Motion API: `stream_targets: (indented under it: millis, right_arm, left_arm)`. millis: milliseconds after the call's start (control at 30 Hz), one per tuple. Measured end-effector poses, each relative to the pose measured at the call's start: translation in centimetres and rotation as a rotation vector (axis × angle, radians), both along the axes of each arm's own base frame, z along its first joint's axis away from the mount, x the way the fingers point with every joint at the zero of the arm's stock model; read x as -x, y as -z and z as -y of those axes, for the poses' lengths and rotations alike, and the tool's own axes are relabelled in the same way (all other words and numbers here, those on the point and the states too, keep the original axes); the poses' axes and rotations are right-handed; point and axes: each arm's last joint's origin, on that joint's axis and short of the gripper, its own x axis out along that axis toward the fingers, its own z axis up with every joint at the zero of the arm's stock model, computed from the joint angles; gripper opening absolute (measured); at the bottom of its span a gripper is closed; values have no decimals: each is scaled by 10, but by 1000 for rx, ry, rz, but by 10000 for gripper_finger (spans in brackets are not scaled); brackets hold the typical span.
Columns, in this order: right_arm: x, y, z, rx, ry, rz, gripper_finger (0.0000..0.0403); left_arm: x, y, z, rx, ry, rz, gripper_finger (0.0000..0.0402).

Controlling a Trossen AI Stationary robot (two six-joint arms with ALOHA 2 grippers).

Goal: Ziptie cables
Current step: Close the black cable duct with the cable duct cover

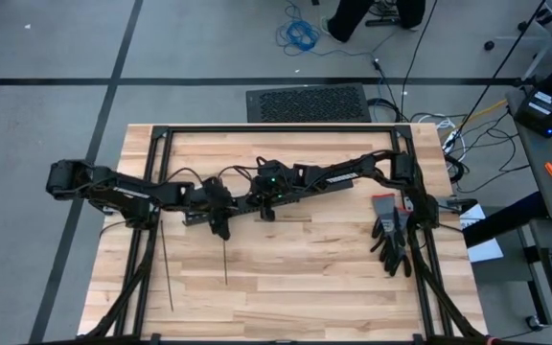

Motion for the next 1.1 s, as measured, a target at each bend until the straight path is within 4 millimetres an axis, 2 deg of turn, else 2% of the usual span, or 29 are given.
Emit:
stream_targets:
  millis: [200,433,1100]
  right_arm:
    - [1,1,0,-1,2,-10,0]
    - [1,1,0,-4,3,-13,0]
    - [1,1,0,-17,12,-15,0]
  left_arm:
    - [18,-3,1,-23,-12,166,317]
    - [39,12,3,-23,9,341,317]
    - [35,17,-4,-15,51,385,317]
